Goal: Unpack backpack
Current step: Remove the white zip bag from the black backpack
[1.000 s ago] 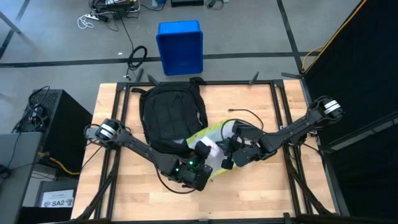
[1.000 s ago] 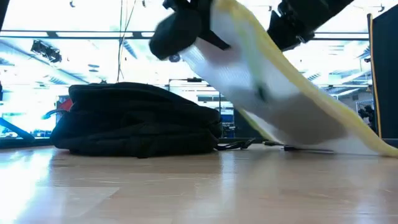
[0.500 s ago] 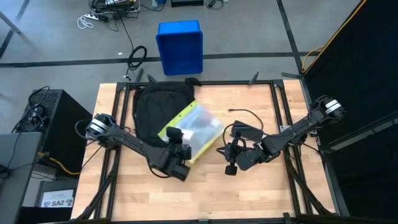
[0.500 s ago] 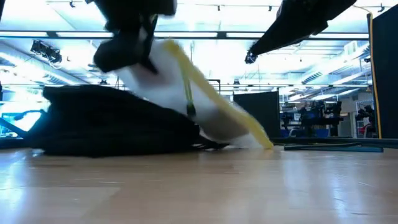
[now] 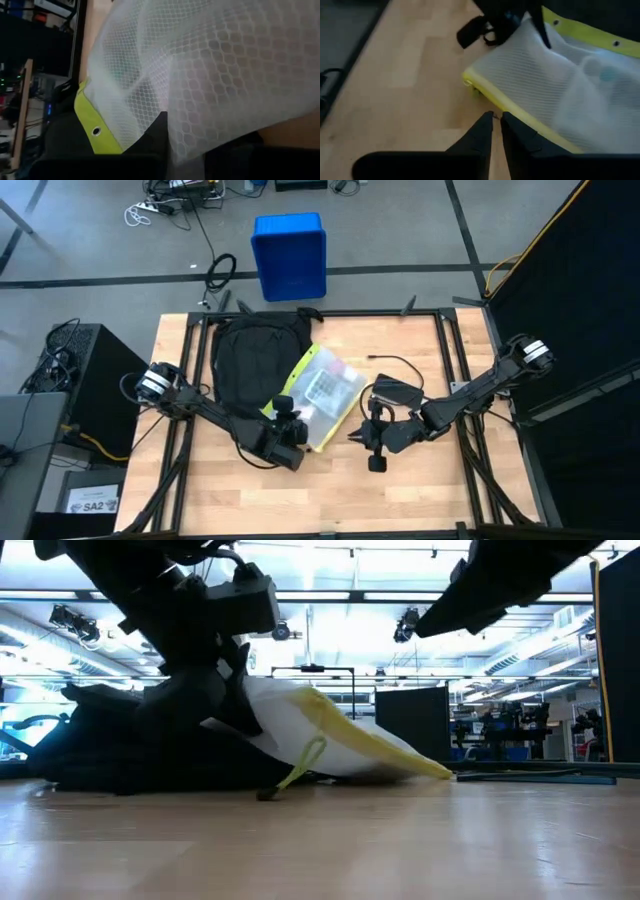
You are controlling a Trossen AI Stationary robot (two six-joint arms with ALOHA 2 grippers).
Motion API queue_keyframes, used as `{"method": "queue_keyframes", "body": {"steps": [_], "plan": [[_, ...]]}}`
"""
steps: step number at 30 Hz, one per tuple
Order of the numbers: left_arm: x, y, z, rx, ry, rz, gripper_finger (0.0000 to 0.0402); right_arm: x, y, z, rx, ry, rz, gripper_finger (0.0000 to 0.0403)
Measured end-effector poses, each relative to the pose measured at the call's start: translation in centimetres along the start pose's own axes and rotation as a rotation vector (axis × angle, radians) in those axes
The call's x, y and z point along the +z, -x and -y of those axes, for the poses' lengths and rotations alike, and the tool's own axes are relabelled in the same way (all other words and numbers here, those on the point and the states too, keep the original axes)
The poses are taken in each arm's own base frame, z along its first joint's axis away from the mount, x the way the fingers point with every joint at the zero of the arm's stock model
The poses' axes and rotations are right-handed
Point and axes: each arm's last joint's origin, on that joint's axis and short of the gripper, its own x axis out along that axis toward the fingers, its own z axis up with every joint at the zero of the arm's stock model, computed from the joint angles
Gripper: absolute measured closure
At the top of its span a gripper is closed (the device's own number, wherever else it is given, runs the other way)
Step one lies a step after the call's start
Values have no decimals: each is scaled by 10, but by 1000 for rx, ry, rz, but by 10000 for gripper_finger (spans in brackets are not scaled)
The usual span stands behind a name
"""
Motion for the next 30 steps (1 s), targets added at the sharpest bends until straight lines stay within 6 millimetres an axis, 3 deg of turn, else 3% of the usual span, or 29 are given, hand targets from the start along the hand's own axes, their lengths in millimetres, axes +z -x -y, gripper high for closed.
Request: {"method": "queue_keyframes", "body": {"steps": [5,14,21,30], "plan": [[7,0,3,-47,29,53,371,-17,-16,0,30,-21,34,342],[17,1,6,-106,47,133,371,-42,-55,-2,123,-45,-52,282],[15,0,7,-109,68,130,371,-42,-57,1,137,-68,-65,265],[-13,-4,7,-127,200,236,371,-41,-58,5,125,-58,-63,268]]}}
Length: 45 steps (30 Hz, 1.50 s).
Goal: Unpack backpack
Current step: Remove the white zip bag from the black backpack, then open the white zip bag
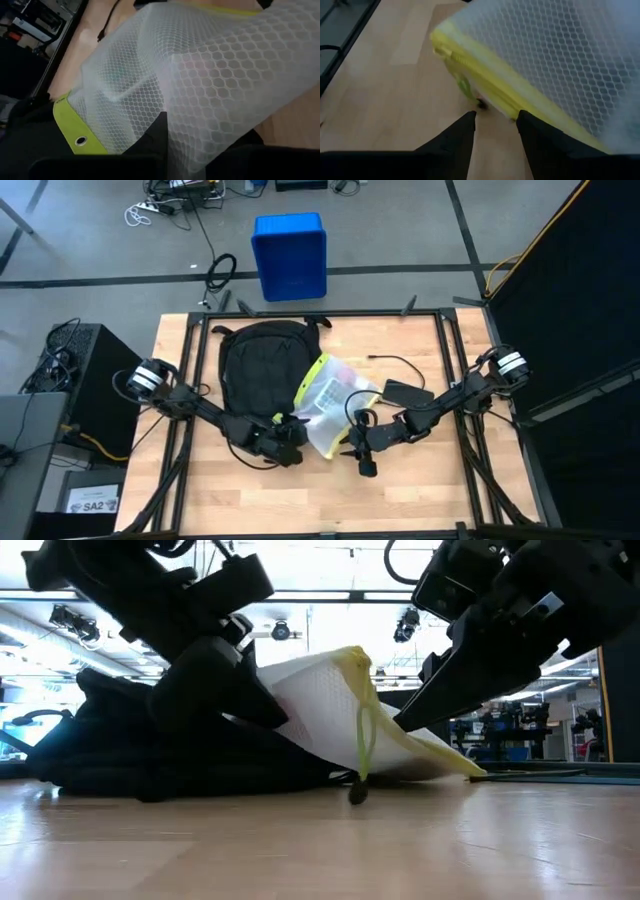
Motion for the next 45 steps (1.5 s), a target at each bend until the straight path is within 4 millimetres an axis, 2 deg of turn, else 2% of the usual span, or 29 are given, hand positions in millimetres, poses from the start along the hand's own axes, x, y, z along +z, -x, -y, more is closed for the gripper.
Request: {"method": "queue_keyframes", "body": {"steps": [5,9,20,25,33,39,45], "plan": [[-3,10,-7,-38,48,37,371,1,1,1,0,-4,-2,265],[-8,9,-7,-40,67,32,363,7,9,0,20,-13,12,263],[-2,19,-15,-51,103,65,207,10,10,4,-1,-33,22,264],[6,35,-23,-49,106,107,165,11,9,9,-17,-42,25,266],[19,52,-37,-26,81,189,157,13,8,15,-38,-58,31,265],[31,58,-41,-9,59,284,157,14,7,17,-51,-62,36,266],[23,56,-40,-4,34,219,160,15,7,19,-63,-67,41,263]]}}
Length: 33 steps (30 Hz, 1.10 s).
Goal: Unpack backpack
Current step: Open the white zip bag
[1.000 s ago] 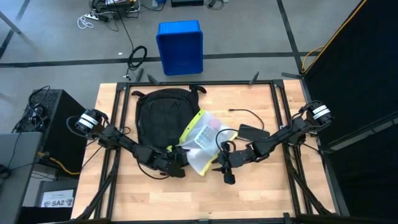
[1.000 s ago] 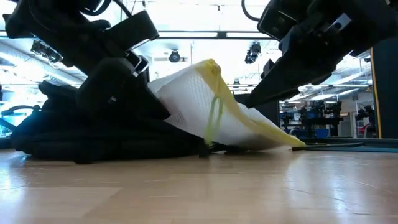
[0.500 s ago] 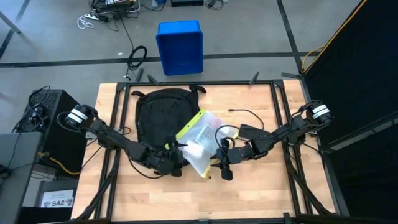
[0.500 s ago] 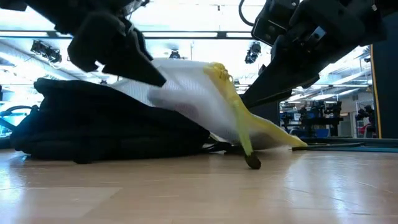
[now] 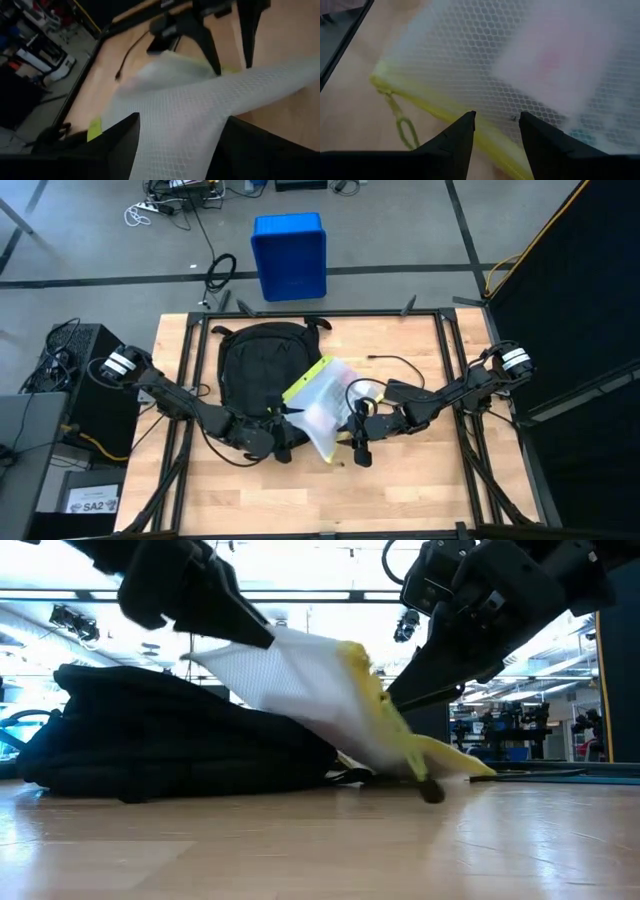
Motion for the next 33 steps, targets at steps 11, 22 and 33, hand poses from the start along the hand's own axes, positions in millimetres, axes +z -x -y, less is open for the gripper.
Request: {"method": "queue_keyframes", "body": {"steps": [11,22,33], "plan": [[-4,7,5,12,-75,-30,161,1,-1,4,-66,-3,21,265],[19,30,13,-58,-56,162,161,2,-1,6,-75,9,19,267],[18,25,53,-174,-145,265,177,2,-1,7,-77,9,22,268]]}}
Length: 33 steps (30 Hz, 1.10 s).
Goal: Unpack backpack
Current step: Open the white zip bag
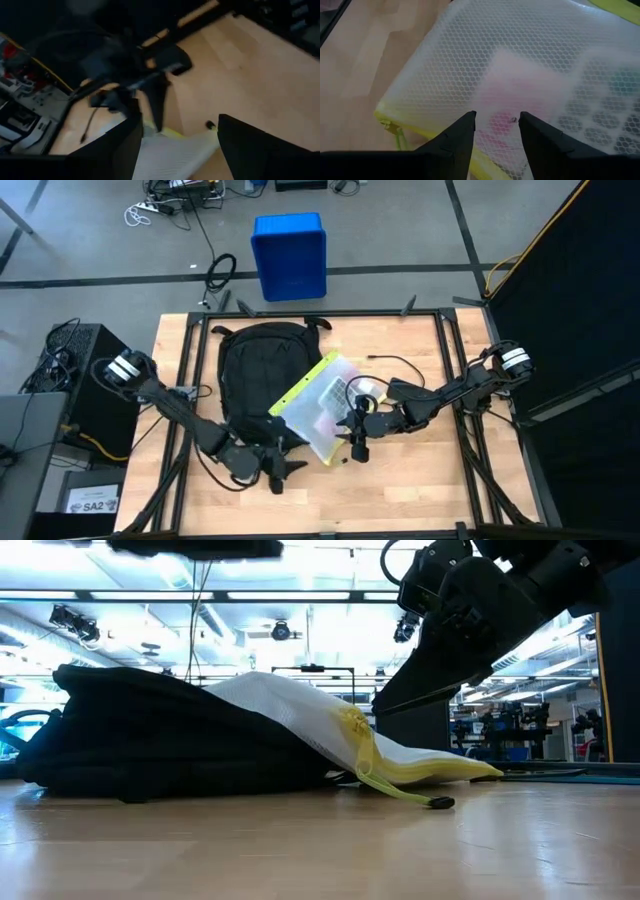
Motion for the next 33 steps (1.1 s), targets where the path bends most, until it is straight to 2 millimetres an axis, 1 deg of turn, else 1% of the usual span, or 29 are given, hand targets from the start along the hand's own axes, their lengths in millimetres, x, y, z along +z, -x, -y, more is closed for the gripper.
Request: {"method": "queue_keyframes", "body": {"steps": [2,6,10,13,15,21,29,33], "plan": [[-3,-12,11,-10,-26,-18,178,0,0,0,2,3,3,268],[-11,-38,33,1,-131,-85,178,0,0,-1,10,16,1,270],[-12,-60,52,46,-267,-139,178,0,1,-3,14,19,1,274],[-14,-73,63,45,-344,-198,178,-1,1,-3,17,21,-3,274],[-15,-77,66,48,-379,-244,178,-1,1,-3,16,22,-5,273],[-18,-82,64,50,-364,-323,178,-1,1,-3,17,22,-6,276],[-25,-93,49,77,-368,-367,180,-1,1,-3,19,12,-1,275],[-29,-96,43,83,-375,-394,191,-1,1,-4,54,-4,-12,278]]}}
